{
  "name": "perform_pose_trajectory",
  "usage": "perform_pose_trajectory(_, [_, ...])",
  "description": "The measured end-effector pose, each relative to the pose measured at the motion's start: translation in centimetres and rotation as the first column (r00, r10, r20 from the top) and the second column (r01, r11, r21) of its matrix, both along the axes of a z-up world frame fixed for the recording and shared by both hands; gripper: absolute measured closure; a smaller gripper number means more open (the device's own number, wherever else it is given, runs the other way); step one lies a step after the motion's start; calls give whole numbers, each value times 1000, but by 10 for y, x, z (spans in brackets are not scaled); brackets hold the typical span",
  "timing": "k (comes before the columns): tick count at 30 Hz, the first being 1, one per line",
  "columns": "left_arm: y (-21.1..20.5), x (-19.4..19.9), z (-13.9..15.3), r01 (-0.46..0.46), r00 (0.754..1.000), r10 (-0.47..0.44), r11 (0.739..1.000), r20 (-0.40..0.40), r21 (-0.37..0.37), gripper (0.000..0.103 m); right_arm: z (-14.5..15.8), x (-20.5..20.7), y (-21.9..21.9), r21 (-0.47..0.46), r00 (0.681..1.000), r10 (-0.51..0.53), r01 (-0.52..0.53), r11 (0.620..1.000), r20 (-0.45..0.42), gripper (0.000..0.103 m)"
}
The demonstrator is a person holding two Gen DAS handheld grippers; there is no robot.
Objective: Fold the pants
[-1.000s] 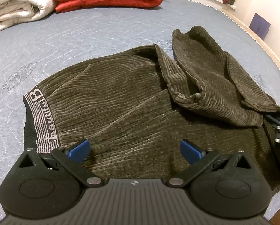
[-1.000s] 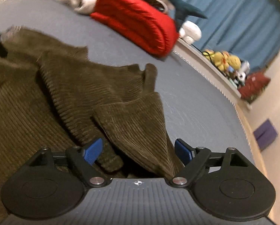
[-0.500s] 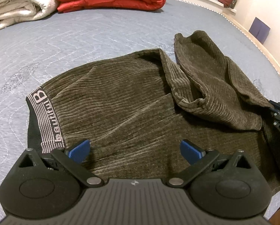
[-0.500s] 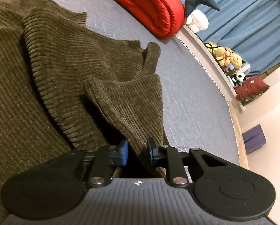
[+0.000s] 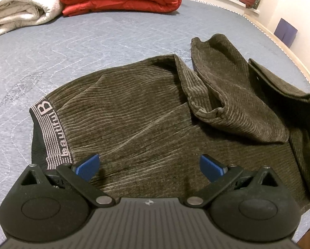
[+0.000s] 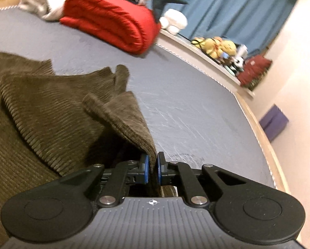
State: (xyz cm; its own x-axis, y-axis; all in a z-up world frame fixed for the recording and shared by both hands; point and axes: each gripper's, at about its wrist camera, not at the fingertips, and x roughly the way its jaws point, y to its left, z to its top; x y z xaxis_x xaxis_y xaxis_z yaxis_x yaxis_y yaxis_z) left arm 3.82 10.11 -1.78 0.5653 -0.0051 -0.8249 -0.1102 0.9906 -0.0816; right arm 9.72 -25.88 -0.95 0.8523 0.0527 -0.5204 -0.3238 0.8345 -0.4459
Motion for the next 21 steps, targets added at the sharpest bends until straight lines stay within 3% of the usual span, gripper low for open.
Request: perform_pose_trajectory(21, [-11,6,-9,22,1000,-21,999,-15,31,1,-16,-9,-14,-58,1000,8,-10,998,-22,95])
